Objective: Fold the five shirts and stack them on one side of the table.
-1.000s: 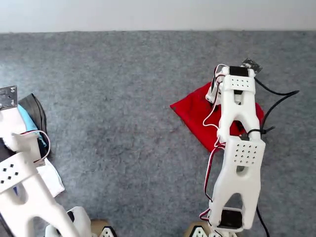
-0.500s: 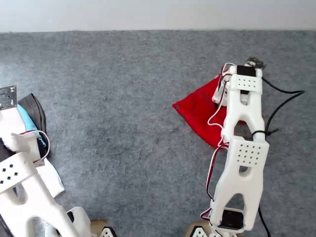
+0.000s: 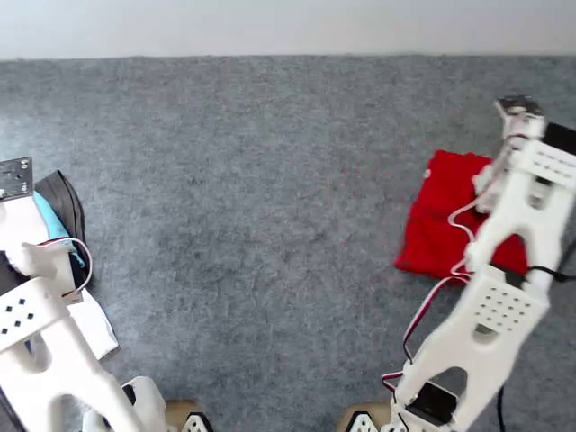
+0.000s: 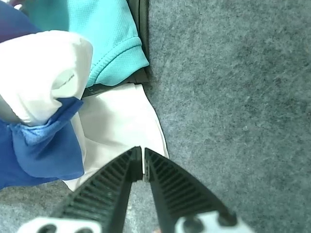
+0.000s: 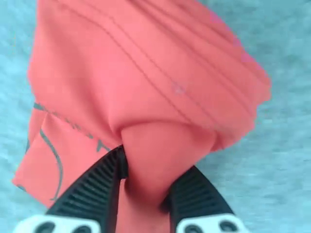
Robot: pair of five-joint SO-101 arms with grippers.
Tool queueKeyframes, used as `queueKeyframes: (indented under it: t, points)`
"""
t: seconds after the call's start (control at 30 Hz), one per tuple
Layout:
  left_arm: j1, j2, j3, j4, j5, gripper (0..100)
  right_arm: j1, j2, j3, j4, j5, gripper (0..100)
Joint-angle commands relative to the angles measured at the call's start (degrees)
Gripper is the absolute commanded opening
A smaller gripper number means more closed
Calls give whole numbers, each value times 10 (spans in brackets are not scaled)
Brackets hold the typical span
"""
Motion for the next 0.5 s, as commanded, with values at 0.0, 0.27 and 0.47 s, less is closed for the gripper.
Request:
queueKeyframes:
  t: [0.0, 0.27, 0.47]
  points:
    - [0, -9, -4, -7, -4, 14, 51, -32, -5, -44, 90, 9]
    - [0, -9, -4, -7, -4, 14, 83, -17, -5, -95, 134, 203]
    - [0, -9, -4, -7, -4, 14, 67, -76, -15, -40, 71, 344]
